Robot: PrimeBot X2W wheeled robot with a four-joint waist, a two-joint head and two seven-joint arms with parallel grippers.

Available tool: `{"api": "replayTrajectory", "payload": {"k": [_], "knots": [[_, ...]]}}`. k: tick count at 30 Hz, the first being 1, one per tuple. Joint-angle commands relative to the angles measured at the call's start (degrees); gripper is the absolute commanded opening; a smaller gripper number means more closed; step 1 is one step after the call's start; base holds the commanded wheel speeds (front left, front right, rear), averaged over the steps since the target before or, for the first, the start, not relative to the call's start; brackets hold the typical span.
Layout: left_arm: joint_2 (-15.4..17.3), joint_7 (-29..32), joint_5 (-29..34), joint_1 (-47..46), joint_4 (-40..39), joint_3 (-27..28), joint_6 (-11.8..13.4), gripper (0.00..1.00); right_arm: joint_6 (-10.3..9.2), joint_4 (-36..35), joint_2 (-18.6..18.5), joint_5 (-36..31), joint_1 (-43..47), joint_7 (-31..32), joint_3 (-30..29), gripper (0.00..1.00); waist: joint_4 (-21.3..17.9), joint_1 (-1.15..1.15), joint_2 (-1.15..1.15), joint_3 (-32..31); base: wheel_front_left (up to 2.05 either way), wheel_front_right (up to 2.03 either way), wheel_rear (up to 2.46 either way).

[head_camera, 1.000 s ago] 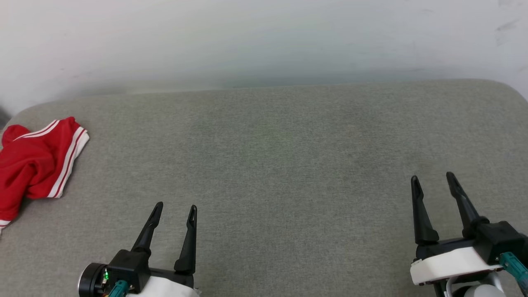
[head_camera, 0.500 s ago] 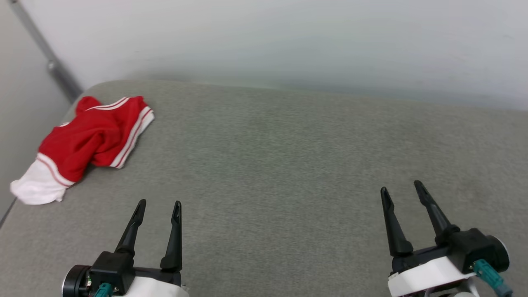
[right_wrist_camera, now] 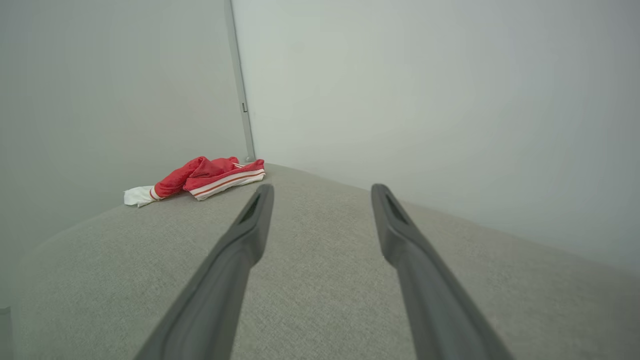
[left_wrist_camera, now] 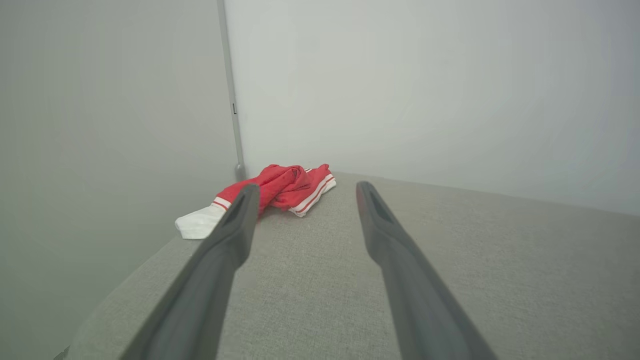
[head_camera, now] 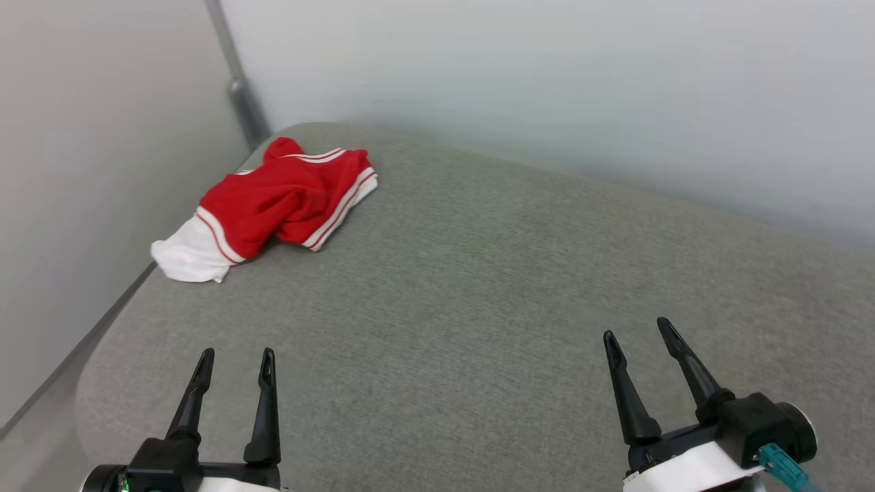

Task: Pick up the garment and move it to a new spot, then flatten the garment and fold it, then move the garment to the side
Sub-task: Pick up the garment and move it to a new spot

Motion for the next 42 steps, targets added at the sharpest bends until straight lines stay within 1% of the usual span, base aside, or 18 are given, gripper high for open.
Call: {"api": "replayTrajectory", "payload": {"k": [1,5,9,16,23,28,34,36,38,40,42], "knots": [[-0.09,-0.16,0.41,1.08,-0.32,0.02,-0.18,1.00,-0.04,0.12,0.03,0.21,0.37,-0.14,0.28,1.00,2.09,0.00,0.00,-0.74,0.00,0.00,0.00],[-0.09,-0.16,0.88,1.51,-0.61,-0.11,-0.41,1.00,-0.04,-0.04,0.02,0.44,0.44,-0.14,0.45,1.00,3.58,0.00,0.00,-1.06,0.00,0.00,0.00],[-0.09,-0.16,0.72,1.88,-1.20,0.57,-0.59,1.00,-0.04,0.11,0.02,0.81,0.33,-0.14,1.20,1.00,3.96,0.00,0.00,-0.96,0.00,0.00,0.00],[-0.09,-0.16,-1.09,2.01,-1.98,1.53,-0.36,1.00,-0.04,0.64,0.02,1.10,-0.06,-0.14,1.62,1.00,4.02,0.00,0.00,-1.09,0.00,0.00,0.00],[-0.09,-0.16,-2.55,2.16,-0.69,1.16,-0.66,1.00,-0.04,0.39,0.02,0.63,0.50,-0.14,1.35,1.00,3.42,0.00,0.00,-0.74,0.00,0.00,0.00],[-0.08,-0.16,-4.18,0.11,0.39,1.63,-0.83,1.00,-0.04,-0.45,0.02,-1.21,-1.32,-0.14,1.50,1.00,1.33,0.00,0.00,2.26,0.00,0.00,0.00],[0.10,-0.15,-5.05,-5.90,2.35,1.94,-1.64,1.00,-0.03,-2.91,0.01,-5.16,-3.94,-0.14,0.42,1.00,-1.80,0.00,0.00,9.70,0.00,0.00,0.00],[1.03,-0.15,-6.10,-9.59,3.12,2.53,-1.73,1.00,-0.04,-4.36,0.00,-6.43,-5.33,-0.14,0.05,1.00,-2.95,0.00,0.00,12.95,0.00,0.00,0.00],[3.32,-0.15,-7.44,-13.31,4.58,1.91,-1.81,1.00,-0.04,-5.79,-0.01,-7.73,-6.39,-0.14,-0.27,1.00,-4.09,0.00,0.00,16.02,0.00,0.00,0.00],[6.45,-0.15,-10.06,-17.16,6.90,0.44,-1.80,1.00,-0.04,-7.20,-0.02,-8.98,-7.48,-0.14,-0.74,1.00,-5.12,0.00,0.00,18.74,0.00,0.00,0.00],[11.37,-0.02,-12.93,-20.97,10.05,-1.45,-1.81,1.00,-0.04,-8.56,-0.01,-9.87,-8.70,-0.14,-0.77,1.00,-6.34,0.00,0.00,21.50,0.00,0.00,0.00]]}}
